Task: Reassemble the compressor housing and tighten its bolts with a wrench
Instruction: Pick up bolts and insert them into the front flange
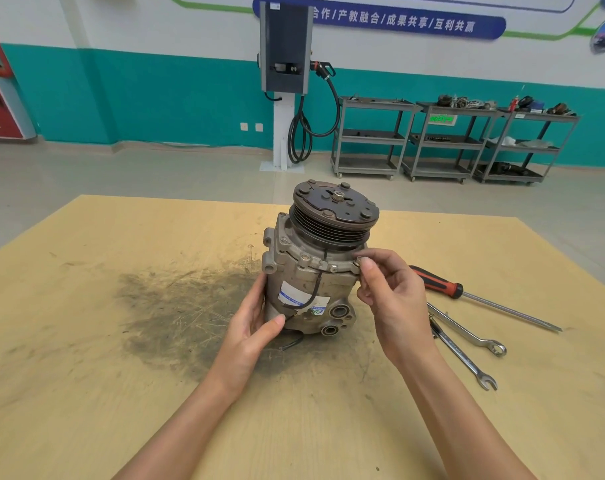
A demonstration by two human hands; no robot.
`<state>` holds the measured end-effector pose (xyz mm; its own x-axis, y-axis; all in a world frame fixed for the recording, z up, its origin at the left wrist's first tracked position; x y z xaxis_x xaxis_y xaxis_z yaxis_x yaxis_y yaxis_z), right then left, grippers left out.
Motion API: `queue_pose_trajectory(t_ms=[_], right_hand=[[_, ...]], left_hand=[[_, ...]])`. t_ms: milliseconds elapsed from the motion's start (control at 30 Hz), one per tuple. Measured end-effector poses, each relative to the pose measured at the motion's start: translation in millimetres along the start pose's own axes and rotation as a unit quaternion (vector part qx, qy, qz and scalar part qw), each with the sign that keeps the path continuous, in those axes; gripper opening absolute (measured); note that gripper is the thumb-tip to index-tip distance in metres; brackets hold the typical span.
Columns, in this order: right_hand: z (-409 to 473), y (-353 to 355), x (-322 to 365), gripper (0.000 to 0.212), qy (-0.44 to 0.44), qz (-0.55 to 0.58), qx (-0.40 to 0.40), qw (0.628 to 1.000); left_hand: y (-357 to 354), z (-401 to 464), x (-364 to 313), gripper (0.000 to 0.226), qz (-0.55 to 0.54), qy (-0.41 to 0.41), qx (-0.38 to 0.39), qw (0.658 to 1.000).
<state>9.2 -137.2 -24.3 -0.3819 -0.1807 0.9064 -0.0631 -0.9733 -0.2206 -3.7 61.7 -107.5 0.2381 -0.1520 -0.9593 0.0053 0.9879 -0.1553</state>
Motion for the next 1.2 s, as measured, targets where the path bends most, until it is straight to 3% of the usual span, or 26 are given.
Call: queue_pose_trajectory(t_ms=[133, 300, 533, 733, 933, 1200], right_hand=[[1.2, -1.7, -0.2, 0.011, 0.008, -0.005, -0.028, 1.000], [-1.5, -0.6, -0.2, 0.017, 0.012, 0.006, -0.002, 1.000], [1.1, -3.1, -2.0, 0.010, 0.011, -0.014, -0.040, 0.999], [-1.6, -1.5, -0.8, 0.014, 0.019, -0.001, -0.004, 1.000], [0.3, -2.7, -2.1, 0.005, 0.011, -0.001, -0.027, 1.000], [-2.0, -0.8, -1.1, 0.016, 0.021, -0.017, -0.015, 1.000]], left_hand=[[-0.3, 0.3, -0.6, 0.075, 0.000, 0.000, 0.000, 1.000], [0.4, 0.6, -0.4, 0.077, 0.000, -0.002, -0.001, 1.000], [0.9, 0.8, 0.0, 0.075, 0.003, -0.001, 0.001, 1.000], [1.0, 0.9, 0.6, 0.079, 0.001, 0.001, 0.003, 1.000], [0.5, 1.1, 0.7, 0.077, -0.003, -0.002, 0.001, 1.000], [0.8, 0.2, 0.9, 0.077, -0.011, -0.001, -0.004, 1.000]])
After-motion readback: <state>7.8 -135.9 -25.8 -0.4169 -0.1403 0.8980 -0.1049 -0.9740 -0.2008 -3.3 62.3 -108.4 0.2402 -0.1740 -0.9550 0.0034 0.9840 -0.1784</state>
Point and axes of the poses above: each hand's wrist, its own z-axis towards the middle knuckle, its own y-axis out of the back of the hand, x = y × z, the point moved 3 cm from there along z, towards the middle knuckle, and after that the axes turned 4 degrees about -x, right-handed, at the moved point
